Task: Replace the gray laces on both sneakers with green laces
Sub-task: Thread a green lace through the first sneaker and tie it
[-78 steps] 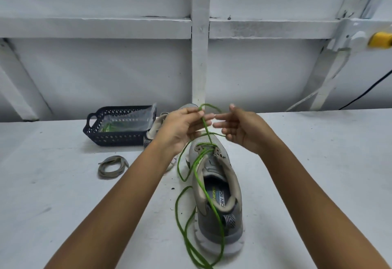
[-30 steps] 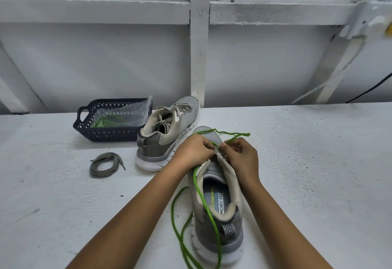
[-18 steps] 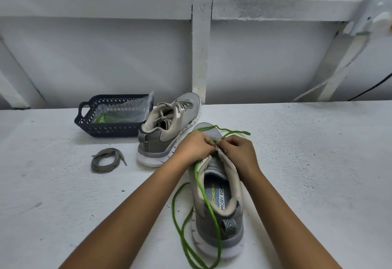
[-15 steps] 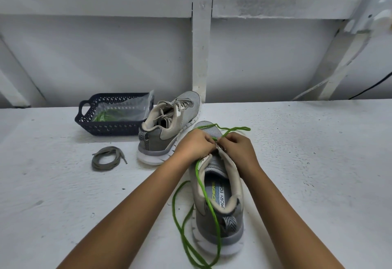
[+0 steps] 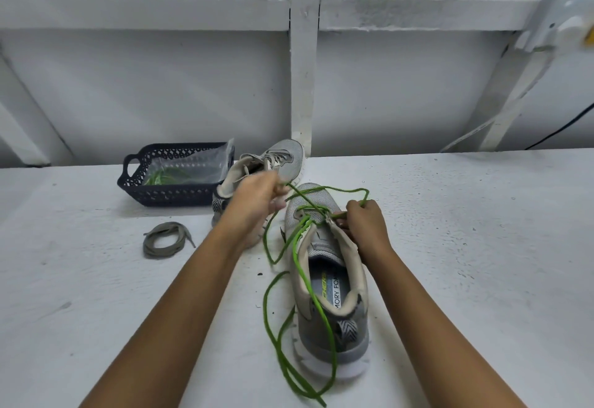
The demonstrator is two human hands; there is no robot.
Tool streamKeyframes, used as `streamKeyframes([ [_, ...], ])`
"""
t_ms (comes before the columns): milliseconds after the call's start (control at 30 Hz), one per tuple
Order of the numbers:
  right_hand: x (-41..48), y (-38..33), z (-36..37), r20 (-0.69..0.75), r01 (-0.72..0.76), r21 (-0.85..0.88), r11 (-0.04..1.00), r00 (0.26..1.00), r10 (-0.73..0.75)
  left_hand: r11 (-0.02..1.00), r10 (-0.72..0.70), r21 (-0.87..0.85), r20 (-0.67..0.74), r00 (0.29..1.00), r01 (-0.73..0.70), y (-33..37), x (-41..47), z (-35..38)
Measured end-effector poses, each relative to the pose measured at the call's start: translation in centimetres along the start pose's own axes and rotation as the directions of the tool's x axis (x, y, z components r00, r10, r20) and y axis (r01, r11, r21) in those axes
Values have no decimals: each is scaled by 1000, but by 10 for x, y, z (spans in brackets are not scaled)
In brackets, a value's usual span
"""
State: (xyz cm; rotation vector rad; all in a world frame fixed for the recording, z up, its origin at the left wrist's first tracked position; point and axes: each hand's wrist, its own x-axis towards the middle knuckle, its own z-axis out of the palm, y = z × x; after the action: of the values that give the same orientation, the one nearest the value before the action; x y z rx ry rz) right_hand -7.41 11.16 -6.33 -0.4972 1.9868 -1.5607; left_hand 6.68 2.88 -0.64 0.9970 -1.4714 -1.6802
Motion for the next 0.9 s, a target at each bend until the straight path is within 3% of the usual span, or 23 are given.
streamKeyframes([
  [67, -1, 0, 0, -5, -16, 63, 998, 1000, 16, 939, -24, -341, 71, 997, 47, 10, -5, -14],
  [167, -3, 0, 1, -17, -22, 98, 995, 1000, 24, 902, -4, -428, 115, 993, 53, 21, -15, -31],
  [267, -6, -1, 1, -28, -24, 119, 993, 999, 28, 949, -99, -274, 218, 971, 158, 31, -19, -50],
  [333, -8, -3, 0, -35, -28, 135, 990, 999, 33, 978, -186, -33, 310, 932, 206, 37, -20, -53],
  [400, -10, -4, 0, -40, -22, 135, 991, 999, 28, 954, -222, 266, 328, 918, 135, 38, -21, -42],
  [467, -12, -5, 0, -46, -12, 122, 992, 999, 18, 825, -158, 563, 311, 937, -48, 37, -18, -21],
  [533, -13, -5, 1, -50, -9, 114, 993, 999, 14, 529, -49, 800, 362, 931, -284, 31, -5, 1],
  [600, -13, -5, 1, -54, -13, 115, 993, 998, 19, 267, -48, 885, 408, 912, -382, 22, 8, 22],
  [667, -14, -6, 1, -56, -20, 114, 993, 998, 26, 107, -112, 912, 406, 907, -395, 12, 19, 39],
  [767, -15, -7, 1, -60, -18, 100, 995, 998, 24, -5, -144, 922, 383, 912, -388, 1, 28, 55],
  [900, -15, -7, 0, -56, -11, 45, 999, 998, 14, 32, -128, 916, 401, 907, -400, -5, 33, 56],
])
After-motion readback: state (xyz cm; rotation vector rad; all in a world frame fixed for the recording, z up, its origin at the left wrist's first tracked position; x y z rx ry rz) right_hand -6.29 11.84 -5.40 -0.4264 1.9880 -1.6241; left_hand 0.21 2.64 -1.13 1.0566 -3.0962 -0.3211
